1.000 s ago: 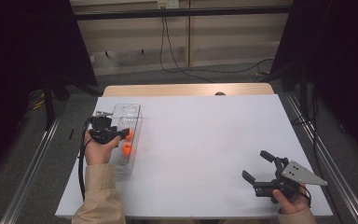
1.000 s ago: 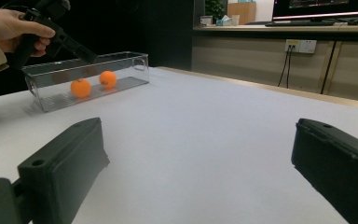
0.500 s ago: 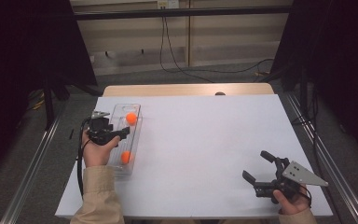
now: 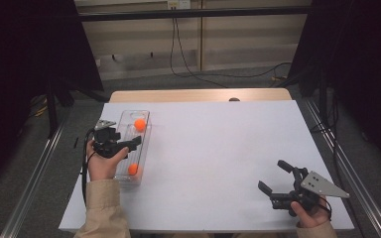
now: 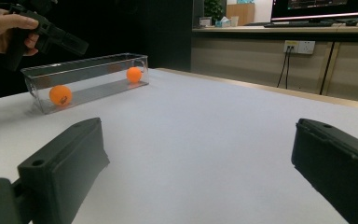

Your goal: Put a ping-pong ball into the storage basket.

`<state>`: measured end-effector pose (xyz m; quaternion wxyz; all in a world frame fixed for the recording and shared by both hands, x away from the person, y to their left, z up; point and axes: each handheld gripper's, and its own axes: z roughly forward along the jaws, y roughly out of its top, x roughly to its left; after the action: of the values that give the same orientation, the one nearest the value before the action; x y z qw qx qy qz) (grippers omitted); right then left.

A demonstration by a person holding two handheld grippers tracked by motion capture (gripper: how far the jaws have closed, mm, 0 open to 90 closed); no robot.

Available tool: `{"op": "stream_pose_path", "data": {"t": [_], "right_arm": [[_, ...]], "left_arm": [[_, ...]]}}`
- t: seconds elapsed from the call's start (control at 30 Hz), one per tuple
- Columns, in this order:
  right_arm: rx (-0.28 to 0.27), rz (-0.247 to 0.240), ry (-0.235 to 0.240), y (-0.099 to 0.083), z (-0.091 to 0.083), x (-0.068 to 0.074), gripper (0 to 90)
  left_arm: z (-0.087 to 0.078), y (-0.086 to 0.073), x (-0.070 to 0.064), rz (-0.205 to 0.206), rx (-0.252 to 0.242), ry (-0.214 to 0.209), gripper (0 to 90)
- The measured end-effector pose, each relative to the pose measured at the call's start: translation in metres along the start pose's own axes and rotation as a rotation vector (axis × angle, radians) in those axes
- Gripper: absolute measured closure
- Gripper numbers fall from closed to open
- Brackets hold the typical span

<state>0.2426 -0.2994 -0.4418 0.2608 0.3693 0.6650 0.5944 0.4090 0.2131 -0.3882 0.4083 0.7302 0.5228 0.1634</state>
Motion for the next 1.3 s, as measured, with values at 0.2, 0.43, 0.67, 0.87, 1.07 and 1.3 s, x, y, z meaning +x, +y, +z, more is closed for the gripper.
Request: {"op": "stream_pose_path", "data": {"t": [0.2, 0.43, 0.67, 0.87, 1.07, 1.3], "right_arm": [[-0.004, -0.001, -0.001, 0.001, 0.0, 0.001, 2.3], [-0.003, -0.001, -0.002, 0.001, 0.0, 0.001, 2.3], [-0.002, -0.001, -0.002, 0.0, 0.0, 0.001, 2.3], [0.002, -0.004, -0.002, 0.0, 0.0, 0.001, 2.3], [0.006, -0.002, -0.001, 0.0, 0.0, 0.001, 2.3], [0.006, -0.002, -0.002, 0.0, 0.001, 0.002, 2.3]], "left_arm": [[-0.003, -0.002, -0.003, 0.007, -0.032, -0.02, 10.2], [-0.006, -0.005, -0.004, 0.005, -0.071, -0.042, 4.9], [-0.007, -0.007, -0.009, 0.022, -0.084, -0.062, 3.5], [-0.009, -0.011, -0.009, 0.023, -0.105, -0.071, 3.4], [-0.017, -0.013, -0.007, 0.019, -0.149, -0.078, 3.4], [-0.023, -0.022, -0.006, 0.034, -0.173, -0.094, 3.1]]}}
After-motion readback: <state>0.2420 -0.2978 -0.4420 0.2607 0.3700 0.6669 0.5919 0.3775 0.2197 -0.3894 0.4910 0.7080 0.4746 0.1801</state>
